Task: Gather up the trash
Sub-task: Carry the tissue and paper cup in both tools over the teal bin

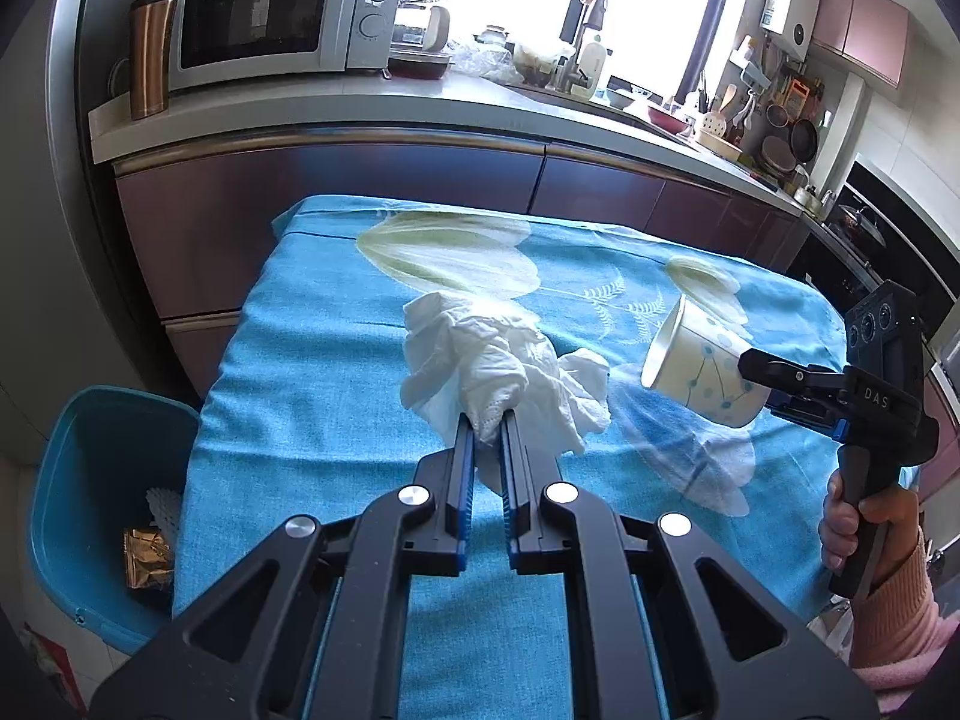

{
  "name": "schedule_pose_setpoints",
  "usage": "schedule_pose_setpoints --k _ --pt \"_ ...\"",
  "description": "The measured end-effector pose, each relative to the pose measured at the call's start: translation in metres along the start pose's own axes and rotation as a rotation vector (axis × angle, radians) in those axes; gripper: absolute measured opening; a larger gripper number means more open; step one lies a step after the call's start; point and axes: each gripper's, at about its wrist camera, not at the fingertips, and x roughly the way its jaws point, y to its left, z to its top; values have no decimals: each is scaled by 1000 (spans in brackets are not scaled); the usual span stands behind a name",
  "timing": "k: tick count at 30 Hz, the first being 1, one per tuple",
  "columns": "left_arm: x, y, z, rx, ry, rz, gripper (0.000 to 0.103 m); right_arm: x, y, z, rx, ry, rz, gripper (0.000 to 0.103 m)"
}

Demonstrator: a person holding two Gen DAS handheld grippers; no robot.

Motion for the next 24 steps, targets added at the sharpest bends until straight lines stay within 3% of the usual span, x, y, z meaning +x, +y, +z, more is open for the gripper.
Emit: schedule_pose_setpoints --k 24 --pt "-49 26 -28 -39 -45 52 9 31 62 -17 -106 73 103 54"
